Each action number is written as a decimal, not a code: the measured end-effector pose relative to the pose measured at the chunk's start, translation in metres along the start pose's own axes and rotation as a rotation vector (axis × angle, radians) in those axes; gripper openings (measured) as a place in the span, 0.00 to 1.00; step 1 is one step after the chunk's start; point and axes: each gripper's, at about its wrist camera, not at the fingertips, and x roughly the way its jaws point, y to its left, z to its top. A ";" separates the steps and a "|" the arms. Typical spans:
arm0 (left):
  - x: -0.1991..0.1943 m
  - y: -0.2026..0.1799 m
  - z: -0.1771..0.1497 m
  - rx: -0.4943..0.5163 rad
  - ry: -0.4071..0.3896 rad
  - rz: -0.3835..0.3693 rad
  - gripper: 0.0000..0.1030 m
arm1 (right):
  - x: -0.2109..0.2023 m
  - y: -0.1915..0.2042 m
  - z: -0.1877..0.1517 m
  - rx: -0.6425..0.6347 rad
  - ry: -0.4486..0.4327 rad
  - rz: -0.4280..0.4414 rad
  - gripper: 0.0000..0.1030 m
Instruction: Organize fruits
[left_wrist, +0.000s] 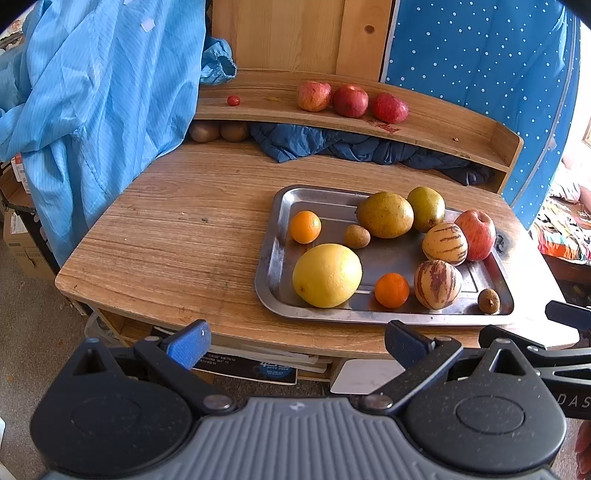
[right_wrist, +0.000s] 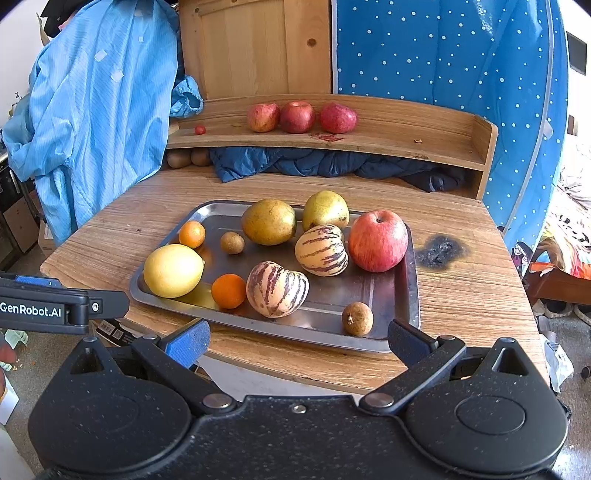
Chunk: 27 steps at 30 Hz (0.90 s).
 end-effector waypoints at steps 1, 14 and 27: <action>0.000 0.000 0.000 -0.001 -0.001 0.001 0.99 | 0.000 0.000 0.000 0.000 0.000 -0.001 0.99; 0.001 0.000 0.002 0.000 0.004 0.000 0.99 | 0.001 0.000 0.001 0.001 0.001 -0.002 0.99; 0.004 0.000 0.003 0.006 0.006 -0.003 0.99 | 0.003 -0.002 0.002 0.005 0.004 -0.006 0.99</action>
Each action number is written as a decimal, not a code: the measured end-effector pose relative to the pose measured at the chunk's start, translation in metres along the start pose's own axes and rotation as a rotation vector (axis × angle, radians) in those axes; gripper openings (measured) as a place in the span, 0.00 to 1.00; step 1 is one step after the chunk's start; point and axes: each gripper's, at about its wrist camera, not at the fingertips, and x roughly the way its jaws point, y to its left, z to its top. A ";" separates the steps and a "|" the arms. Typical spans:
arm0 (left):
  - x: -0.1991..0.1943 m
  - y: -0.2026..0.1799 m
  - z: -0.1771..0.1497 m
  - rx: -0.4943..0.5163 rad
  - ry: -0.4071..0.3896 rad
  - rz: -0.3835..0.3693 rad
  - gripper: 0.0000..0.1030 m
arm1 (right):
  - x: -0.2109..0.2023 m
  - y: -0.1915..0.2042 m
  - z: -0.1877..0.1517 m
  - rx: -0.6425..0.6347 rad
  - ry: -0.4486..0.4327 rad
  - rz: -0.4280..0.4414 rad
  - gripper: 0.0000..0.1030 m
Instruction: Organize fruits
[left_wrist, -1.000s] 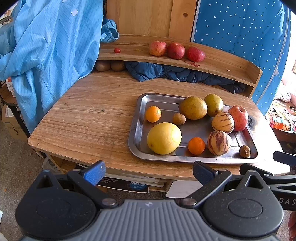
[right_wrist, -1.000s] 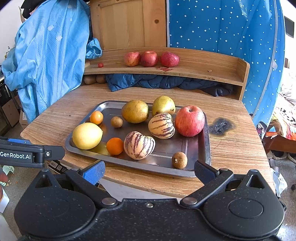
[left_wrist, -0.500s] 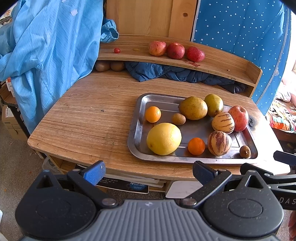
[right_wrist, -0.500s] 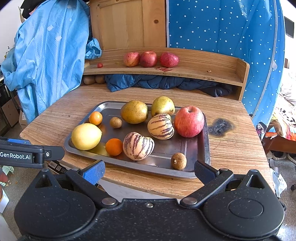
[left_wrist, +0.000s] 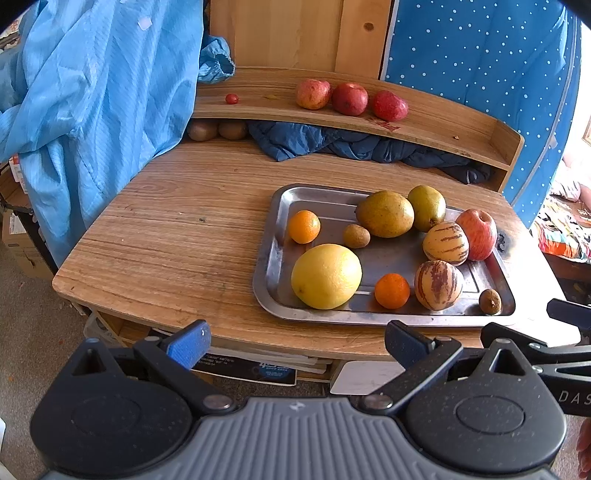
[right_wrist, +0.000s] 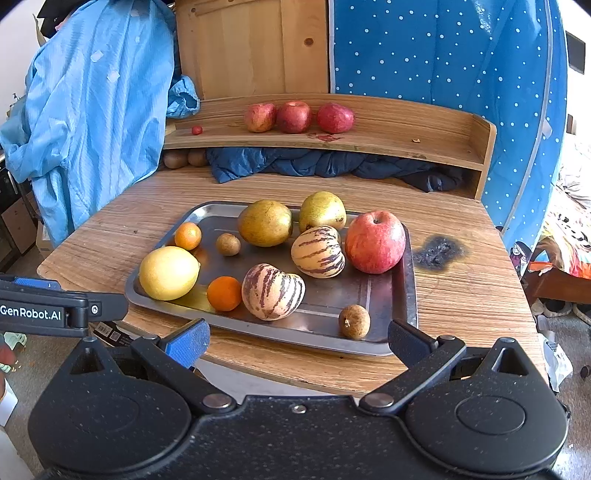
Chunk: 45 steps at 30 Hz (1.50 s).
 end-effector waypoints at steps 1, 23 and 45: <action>0.001 0.000 0.001 0.002 0.000 -0.001 0.99 | 0.000 0.000 0.000 0.000 0.000 0.001 0.99; -0.005 -0.011 0.010 0.083 -0.029 0.038 0.99 | 0.002 -0.004 0.002 0.004 0.001 -0.007 0.99; -0.008 -0.009 0.009 0.072 -0.037 0.042 0.99 | 0.002 -0.003 0.002 0.002 0.002 -0.007 0.99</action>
